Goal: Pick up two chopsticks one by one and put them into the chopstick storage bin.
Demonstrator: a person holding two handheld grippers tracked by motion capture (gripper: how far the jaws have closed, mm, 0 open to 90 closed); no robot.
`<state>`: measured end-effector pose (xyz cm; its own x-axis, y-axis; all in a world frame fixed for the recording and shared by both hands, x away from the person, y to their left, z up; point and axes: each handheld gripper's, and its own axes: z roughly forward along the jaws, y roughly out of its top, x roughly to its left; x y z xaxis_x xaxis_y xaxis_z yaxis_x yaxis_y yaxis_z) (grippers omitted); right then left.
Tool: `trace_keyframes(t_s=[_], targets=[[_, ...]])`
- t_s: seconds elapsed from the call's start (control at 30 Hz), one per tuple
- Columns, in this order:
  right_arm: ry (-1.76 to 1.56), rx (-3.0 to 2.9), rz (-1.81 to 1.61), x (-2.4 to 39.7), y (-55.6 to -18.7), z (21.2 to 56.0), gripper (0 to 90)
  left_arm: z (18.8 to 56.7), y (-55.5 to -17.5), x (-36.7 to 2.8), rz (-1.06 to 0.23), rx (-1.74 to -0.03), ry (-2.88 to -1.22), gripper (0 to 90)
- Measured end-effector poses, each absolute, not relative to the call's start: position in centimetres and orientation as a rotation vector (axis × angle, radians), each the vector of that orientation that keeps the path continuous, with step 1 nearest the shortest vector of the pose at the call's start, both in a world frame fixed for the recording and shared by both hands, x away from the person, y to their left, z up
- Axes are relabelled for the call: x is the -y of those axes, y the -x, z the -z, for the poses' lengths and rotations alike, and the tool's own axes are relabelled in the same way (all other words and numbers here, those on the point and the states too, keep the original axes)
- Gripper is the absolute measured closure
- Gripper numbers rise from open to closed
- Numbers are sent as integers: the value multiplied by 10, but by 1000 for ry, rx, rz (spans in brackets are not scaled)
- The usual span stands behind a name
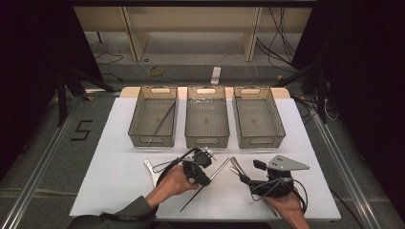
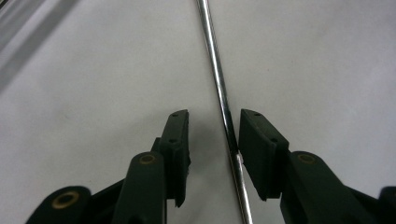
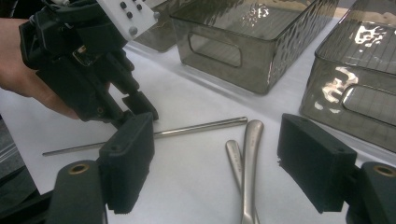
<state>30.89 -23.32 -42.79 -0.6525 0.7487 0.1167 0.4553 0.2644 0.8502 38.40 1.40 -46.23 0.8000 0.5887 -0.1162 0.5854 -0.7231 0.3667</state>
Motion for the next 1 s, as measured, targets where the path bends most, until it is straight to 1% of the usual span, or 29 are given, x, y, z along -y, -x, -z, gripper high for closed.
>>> trace_keyframes(t_s=[0.3,0.4,0.57,0.77,0.9,1.0], targets=[[-1103,-2235,-1338,233,-309,428,283,463,-383,-12,-78,-852,-2636,724],[-1101,-2238,-1333,233,-309,428,283,463,-384,-13,-77,-849,-2641,747],[-1105,-2235,-1333,233,-309,428,283,463,-388,-15,-59,-867,-2632,828],[-1103,-2237,-1329,233,-309,428,283,463,-389,-15,-45,-864,-2639,843],[-1105,-2238,-1325,233,-309,428,283,463,-388,-15,-61,-856,-2639,851],[-1101,-2240,-1326,233,-309,428,283,463,-390,-17,-44,-853,-2632,853]])
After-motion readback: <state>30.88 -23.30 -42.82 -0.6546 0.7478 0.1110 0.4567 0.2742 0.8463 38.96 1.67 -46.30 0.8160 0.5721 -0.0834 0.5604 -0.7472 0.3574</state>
